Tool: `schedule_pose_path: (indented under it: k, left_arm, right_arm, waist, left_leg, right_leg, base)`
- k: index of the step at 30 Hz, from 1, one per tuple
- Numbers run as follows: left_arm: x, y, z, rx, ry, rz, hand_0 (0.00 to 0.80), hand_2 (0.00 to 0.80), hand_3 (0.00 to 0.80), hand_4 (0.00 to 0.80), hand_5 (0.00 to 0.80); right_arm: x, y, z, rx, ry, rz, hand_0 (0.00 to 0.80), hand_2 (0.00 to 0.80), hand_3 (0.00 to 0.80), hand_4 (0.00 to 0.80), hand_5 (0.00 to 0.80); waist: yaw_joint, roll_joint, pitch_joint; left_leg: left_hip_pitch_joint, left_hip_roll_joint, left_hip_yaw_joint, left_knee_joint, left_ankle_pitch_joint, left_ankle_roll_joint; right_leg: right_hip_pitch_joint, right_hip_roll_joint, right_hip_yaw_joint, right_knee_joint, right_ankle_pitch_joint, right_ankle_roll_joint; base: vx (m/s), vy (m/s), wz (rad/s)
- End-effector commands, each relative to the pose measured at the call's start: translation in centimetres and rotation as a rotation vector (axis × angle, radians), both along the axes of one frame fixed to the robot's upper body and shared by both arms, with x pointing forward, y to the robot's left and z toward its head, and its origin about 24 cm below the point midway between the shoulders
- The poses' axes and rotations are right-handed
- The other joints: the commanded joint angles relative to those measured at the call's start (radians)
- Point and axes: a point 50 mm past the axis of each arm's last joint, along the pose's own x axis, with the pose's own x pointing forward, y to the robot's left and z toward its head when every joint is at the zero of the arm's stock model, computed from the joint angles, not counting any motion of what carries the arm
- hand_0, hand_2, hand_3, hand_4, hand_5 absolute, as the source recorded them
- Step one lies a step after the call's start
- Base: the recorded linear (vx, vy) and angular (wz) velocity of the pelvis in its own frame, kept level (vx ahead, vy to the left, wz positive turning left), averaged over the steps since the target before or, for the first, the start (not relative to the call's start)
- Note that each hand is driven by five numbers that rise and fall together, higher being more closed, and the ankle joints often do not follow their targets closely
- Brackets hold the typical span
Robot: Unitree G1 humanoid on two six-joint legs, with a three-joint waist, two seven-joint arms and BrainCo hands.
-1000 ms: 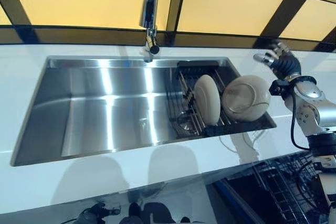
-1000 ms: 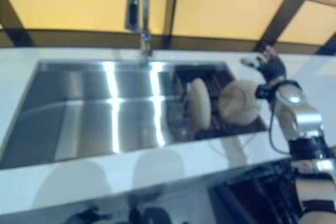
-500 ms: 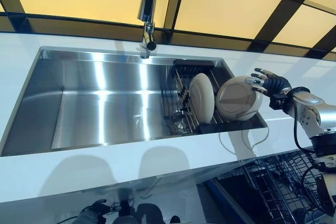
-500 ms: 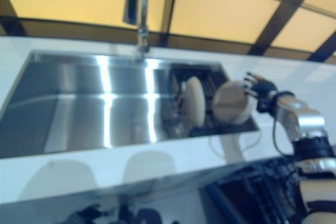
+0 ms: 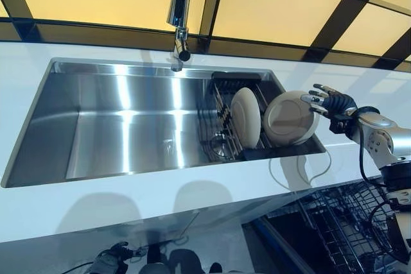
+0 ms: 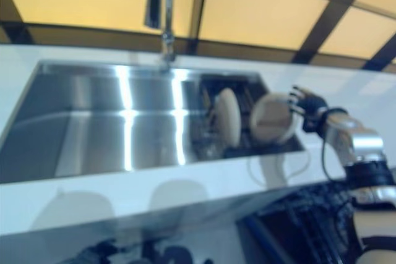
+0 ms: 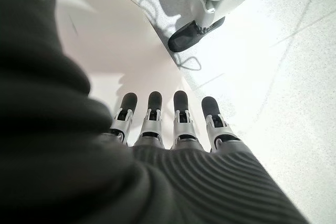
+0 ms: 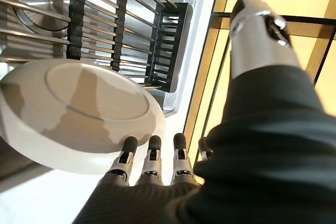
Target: Take plates into dishwasher
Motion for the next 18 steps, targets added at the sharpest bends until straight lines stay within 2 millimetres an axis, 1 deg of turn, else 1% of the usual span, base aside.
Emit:
schedule_pose_path:
  k: [1,3,10,15,18]
  left_arm:
    - [0.7,-0.3,0.1,0.013,-0.007,-0.056,0.000,0.000,0.000,0.000,0.000]
    - [0.7,-0.3,0.1,0.013,-0.006,-0.056,0.000,0.000,0.000,0.000,0.000]
    - [0.5,-0.7,-0.1,0.005,-0.001,-0.075,0.000,0.000,0.000,0.000,0.000]
    - [0.4,-0.8,-0.2,0.004,0.005,-0.084,0.000,0.000,0.000,0.000,0.000]
    - [0.4,-0.8,-0.2,0.010,0.009,-0.088,0.000,0.000,0.000,0.000,0.000]
  right_arm:
    - [0.7,1.1,6.4,-0.018,-0.246,0.069,0.000,0.000,0.000,0.000,0.000]
    - [0.7,1.3,6.6,-0.016,-0.257,0.075,0.000,0.000,0.000,0.000,0.000]
    - [0.6,3.0,8.1,0.004,-0.366,0.088,0.000,0.000,0.000,0.000,0.000]
    - [0.5,3.3,8.1,0.015,-0.380,0.093,0.000,0.000,0.000,0.000,0.000]
    - [0.4,3.6,7.3,0.021,-0.344,0.134,0.000,0.000,0.000,0.000,0.000]
  waist:
    - [0.021,0.022,-0.013]
    - [0.020,0.022,-0.013]
    - [0.019,0.029,-0.018]
    - [0.021,0.030,-0.020]
    - [0.021,0.030,-0.018]
  left_leg:
    - [0.051,0.006,-0.035,0.015,-0.093,0.015]
    - [0.051,0.005,-0.035,0.015,-0.094,0.015]
    - [0.058,0.005,-0.037,0.014,-0.098,0.017]
    - [0.060,0.002,-0.039,0.014,-0.100,0.018]
    - [0.060,0.001,-0.041,0.013,-0.100,0.019]
  right_leg:
    - [-0.019,-0.023,-0.011,0.094,0.072,0.046]
    - [-0.020,-0.023,-0.011,0.096,0.073,0.046]
    - [-0.021,-0.023,-0.013,0.102,0.066,0.046]
    - [-0.023,-0.024,-0.014,0.105,0.069,0.047]
    - [-0.026,-0.024,-0.016,0.109,0.070,0.047]
  base:
    - [0.000,0.000,0.00]
    - [0.000,0.000,0.00]
    - [0.006,0.007,0.05]
    - [0.005,0.004,0.04]
    - [0.000,0.000,0.00]
